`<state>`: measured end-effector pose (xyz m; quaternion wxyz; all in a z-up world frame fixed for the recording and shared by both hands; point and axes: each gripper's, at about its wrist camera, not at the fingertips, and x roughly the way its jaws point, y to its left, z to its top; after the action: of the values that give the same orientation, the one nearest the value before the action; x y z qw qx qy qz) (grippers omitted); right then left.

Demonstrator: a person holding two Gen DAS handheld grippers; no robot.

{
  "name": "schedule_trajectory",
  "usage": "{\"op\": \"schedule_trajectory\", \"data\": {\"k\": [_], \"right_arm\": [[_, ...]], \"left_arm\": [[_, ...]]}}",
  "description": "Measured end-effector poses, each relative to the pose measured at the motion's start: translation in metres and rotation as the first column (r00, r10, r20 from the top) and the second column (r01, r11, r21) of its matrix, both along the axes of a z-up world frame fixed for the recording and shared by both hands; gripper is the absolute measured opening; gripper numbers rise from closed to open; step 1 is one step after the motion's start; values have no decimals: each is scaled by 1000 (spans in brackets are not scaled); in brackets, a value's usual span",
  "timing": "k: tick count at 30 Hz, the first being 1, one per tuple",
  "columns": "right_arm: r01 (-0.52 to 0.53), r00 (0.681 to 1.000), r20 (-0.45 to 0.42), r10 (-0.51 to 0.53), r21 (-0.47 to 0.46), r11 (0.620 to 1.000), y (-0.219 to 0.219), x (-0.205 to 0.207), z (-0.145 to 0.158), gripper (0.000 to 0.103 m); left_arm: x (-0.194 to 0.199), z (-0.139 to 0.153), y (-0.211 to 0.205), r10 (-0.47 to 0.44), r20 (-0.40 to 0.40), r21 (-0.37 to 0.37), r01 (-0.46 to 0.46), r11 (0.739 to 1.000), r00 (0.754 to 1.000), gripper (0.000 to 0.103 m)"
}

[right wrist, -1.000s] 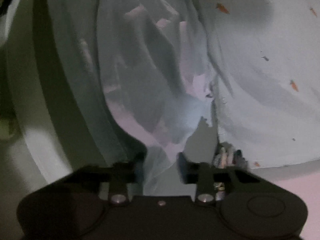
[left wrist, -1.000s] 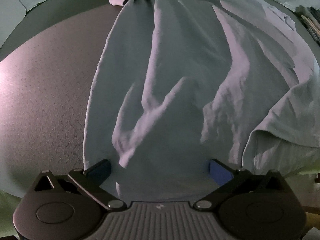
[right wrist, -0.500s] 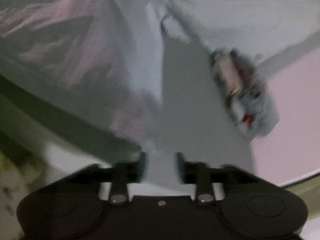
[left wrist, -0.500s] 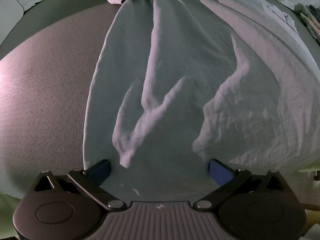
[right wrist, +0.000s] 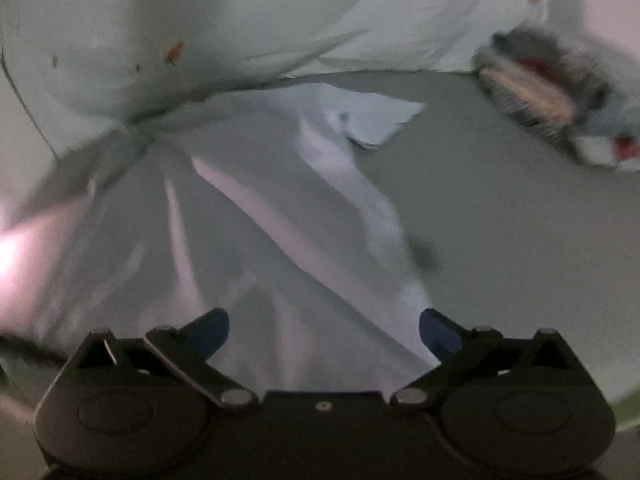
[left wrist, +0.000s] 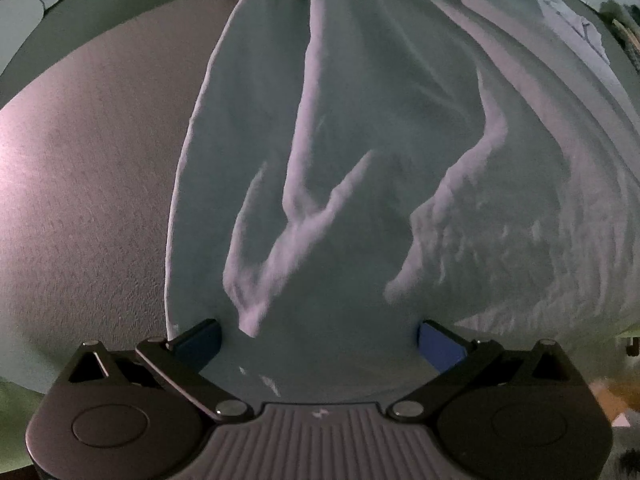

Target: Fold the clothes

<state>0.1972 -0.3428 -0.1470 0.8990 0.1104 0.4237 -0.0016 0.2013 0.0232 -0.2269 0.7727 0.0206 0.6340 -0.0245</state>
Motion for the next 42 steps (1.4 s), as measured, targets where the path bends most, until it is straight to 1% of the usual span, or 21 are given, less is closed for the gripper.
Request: {"op": "schedule_trajectory", "data": {"k": [2, 3, 6, 10, 13, 14, 17, 18, 20, 22, 23, 28, 32, 34, 35, 36, 37, 38, 39, 41, 42], "right_arm": [[-54, 998, -22, 55, 58, 997, 4, 34, -16, 103], [-84, 996, -27, 86, 65, 994, 12, 51, -24, 103], [-132, 991, 1, 132, 35, 991, 41, 89, -38, 103], [-147, 988, 46, 150, -71, 987, 78, 130, -50, 103], [-135, 986, 67, 151, -197, 971, 101, 155, -64, 103], [-131, 987, 64, 148, -222, 966, 105, 161, -71, 103], [-92, 981, 145, 127, -225, 970, 109, 160, -82, 103], [-84, 979, 164, 123, -227, 970, 110, 158, -84, 103], [-82, 978, 170, 121, -219, 972, 108, 158, -84, 103], [-83, 977, 172, 123, -222, 972, 107, 160, -84, 103], [-83, 977, 173, 123, -221, 972, 107, 160, -84, 103], [-85, 977, 171, 124, -217, 972, 103, 162, -83, 103], [-83, 978, 171, 122, -220, 972, 102, 164, -83, 103], [-76, 978, 172, 116, -222, 972, 103, 165, -83, 103], [-72, 979, 173, 112, -222, 972, 103, 166, -83, 103], [-69, 979, 173, 109, -222, 973, 103, 166, -82, 103], [-67, 979, 173, 107, -222, 973, 103, 167, -82, 103], [-64, 979, 174, 105, -223, 973, 103, 167, -82, 103], [-61, 979, 174, 102, -223, 973, 103, 167, -82, 103], [-51, 980, 175, 91, -224, 973, 104, 168, -82, 103], [-45, 981, 176, 86, -224, 974, 105, 169, -82, 103]], "left_arm": [[2, 0, -1, -4, -7, 2, 4, 1000, 1000, 103], [2, 0, -1, -4, -6, 3, 4, 1000, 1000, 103], [0, 1, -3, -9, 4, 4, 9, 1000, 1000, 103], [-1, 0, -4, -27, 3, 3, 27, 1000, 1000, 103], [6, 3, -8, -89, -11, 18, 90, 996, 996, 103], [10, 7, -10, -123, 4, 45, 122, 991, 992, 103], [27, 30, -7, -165, 122, 121, 151, 981, 979, 103], [37, 38, -4, -161, 164, 129, 141, 982, 973, 103], [59, 51, 5, -140, 245, 139, 108, 984, 959, 103], [85, 54, 13, -127, 307, 162, 79, 984, 943, 103], [101, 51, 18, -121, 325, 169, 69, 983, 938, 103], [182, 31, 25, -92, 330, 114, 57, 992, 939, 103], [229, 13, 24, -109, 312, 126, 73, 989, 944, 103], [245, 8, 27, -147, 317, 128, 112, 985, 937, 102], [249, 6, 28, -165, 341, 121, 130, 984, 926, 93], [251, 7, 31, -171, 379, 108, 140, 984, 909, 66], [252, 10, 35, -153, 413, 96, 124, 988, 898, 56], [254, 14, 41, -120, 430, 72, 98, 993, 895, 47], [254, 19, 50, -78, 444, 26, 74, 997, 893, 33], [251, 31, 75, 25, 464, -72, 10, 997, 886, 25], [248, 38, 90, 87, 473, -119, -34, 992, 877, 21]]}}
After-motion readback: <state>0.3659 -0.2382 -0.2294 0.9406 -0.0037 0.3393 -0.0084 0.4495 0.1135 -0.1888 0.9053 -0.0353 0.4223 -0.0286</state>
